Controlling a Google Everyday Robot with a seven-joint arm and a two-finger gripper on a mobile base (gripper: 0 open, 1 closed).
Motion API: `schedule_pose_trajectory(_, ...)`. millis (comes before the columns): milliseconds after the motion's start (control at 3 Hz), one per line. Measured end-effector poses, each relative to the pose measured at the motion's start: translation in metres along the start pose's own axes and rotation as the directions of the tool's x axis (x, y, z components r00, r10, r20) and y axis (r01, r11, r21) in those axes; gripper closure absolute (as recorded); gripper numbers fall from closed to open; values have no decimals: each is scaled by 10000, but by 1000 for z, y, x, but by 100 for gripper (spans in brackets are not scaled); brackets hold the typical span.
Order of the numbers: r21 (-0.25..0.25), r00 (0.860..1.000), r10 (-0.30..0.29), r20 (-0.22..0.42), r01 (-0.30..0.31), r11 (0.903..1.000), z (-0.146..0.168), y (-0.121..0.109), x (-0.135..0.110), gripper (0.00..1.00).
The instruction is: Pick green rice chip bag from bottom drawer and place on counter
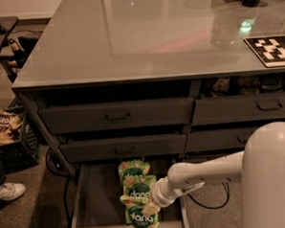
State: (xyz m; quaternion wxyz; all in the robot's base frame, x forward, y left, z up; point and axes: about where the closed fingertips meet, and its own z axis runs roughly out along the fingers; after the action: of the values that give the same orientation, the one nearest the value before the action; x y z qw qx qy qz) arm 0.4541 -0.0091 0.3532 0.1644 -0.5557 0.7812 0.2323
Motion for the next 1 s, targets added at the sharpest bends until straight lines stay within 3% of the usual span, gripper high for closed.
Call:
schedule_pose_trajectory(333, 357, 9993, -372, -102, 376, 9987, -24, -13, -18, 100)
schedule_pose_trajectory(667, 357, 9993, -372, -102, 376, 9987, -24, -13, -18, 100)
schedule_pose_trajectory(1000, 989, 9993, -356, -63, 360, 9944, -47, -10, -27, 100)
